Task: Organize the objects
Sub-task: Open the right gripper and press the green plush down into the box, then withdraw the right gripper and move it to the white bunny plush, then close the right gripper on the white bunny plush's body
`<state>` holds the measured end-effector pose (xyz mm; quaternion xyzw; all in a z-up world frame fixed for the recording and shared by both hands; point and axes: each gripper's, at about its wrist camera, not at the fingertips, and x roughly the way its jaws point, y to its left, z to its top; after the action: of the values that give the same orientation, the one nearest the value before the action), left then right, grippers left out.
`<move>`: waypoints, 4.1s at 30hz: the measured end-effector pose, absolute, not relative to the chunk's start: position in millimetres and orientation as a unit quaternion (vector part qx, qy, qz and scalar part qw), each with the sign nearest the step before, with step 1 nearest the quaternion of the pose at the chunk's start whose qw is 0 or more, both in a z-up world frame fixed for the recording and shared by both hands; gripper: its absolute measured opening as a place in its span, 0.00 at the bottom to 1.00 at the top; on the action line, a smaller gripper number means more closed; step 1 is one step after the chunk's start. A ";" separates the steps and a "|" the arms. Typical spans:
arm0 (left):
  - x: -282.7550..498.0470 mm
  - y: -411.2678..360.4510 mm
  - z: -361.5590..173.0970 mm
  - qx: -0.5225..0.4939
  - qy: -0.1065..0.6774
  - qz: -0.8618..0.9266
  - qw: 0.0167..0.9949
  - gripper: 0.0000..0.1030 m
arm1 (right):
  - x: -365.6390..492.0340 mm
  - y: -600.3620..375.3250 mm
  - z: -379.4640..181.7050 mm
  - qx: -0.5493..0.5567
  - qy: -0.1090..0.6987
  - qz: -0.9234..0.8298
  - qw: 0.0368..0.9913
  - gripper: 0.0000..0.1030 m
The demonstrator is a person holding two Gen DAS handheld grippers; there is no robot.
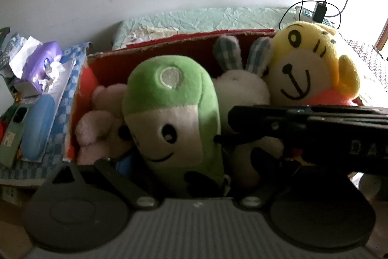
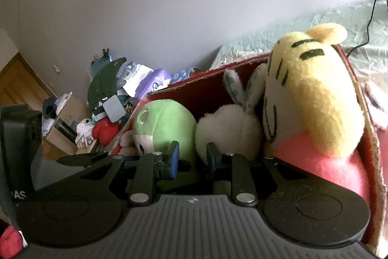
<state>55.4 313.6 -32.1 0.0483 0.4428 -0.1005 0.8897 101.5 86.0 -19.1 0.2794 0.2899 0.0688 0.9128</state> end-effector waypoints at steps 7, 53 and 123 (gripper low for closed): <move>54.9 313.2 -29.3 0.043 0.446 -0.094 0.889 0.92 | 94.2 82.4 -16.6 0.279 0.275 0.051 0.919 0.31; -4.3 301.7 25.6 0.067 0.366 -0.107 0.922 0.92 | -7.4 64.1 19.2 0.327 0.148 0.008 0.933 0.42; 28.6 54.4 -56.7 -0.058 0.488 -0.252 0.834 0.83 | -105.7 -204.7 -116.3 0.536 0.258 -0.011 0.803 0.37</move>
<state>28.6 54.4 -56.7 -0.0585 0.4879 -0.2523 0.8336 -105.7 -204.7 -116.3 0.5363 0.2584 -0.0106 0.8034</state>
